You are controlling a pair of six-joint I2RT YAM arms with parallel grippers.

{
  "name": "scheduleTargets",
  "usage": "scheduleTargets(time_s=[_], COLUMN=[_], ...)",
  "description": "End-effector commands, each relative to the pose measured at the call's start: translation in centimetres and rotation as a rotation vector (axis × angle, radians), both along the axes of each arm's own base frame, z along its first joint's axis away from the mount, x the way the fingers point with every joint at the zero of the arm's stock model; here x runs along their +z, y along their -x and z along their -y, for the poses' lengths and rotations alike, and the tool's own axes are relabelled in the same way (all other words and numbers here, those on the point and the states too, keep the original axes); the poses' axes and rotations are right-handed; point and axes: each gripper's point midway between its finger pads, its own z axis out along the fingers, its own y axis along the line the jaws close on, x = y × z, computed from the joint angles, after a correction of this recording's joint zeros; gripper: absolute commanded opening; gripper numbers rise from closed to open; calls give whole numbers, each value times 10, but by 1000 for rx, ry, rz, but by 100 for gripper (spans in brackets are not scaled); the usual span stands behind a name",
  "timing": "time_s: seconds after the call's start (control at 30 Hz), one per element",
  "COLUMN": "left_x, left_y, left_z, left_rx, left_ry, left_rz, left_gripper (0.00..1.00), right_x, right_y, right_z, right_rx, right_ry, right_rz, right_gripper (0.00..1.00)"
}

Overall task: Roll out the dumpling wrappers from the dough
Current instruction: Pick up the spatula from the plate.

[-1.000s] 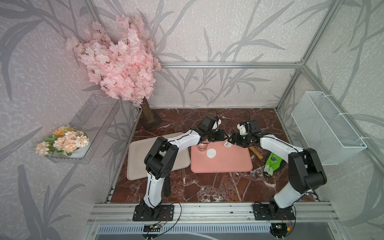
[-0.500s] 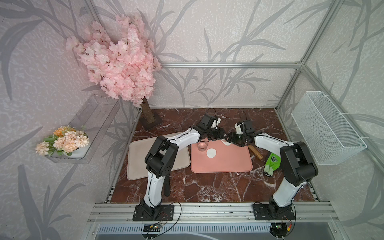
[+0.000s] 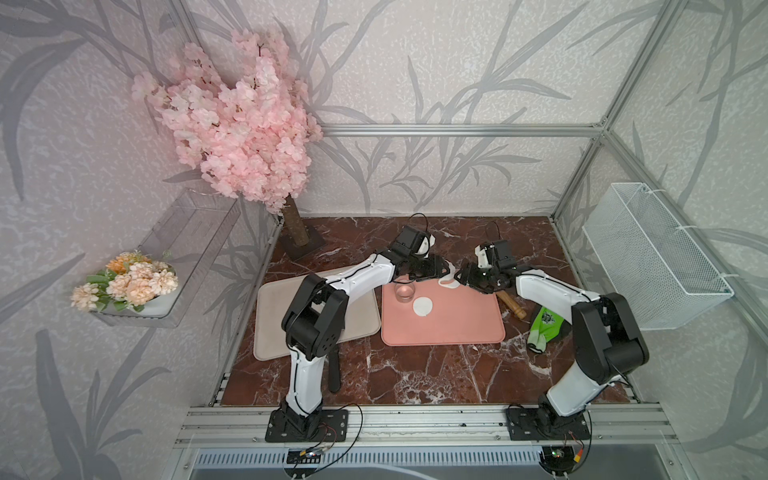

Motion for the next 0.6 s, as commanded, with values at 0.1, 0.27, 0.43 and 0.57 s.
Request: scheduleTargets(time_s=[0.1, 0.27, 0.43, 0.57], left_x=[40, 46, 47, 36], left_y=[4, 21, 42, 61], left_z=[-53, -87, -119, -149], left_rx=[107, 197, 280, 367], left_ry=[-105, -166, -211, -273], left_rz=[141, 182, 196, 167], left_gripper=[54, 53, 53, 51], right_x=[43, 59, 69, 62], right_y=[13, 23, 39, 60], right_z=[-6, -7, -9, -11], right_rx=[65, 74, 100, 136], right_ry=[-51, -86, -124, -64], right_rz=[54, 68, 78, 39], right_gripper=[67, 60, 56, 52])
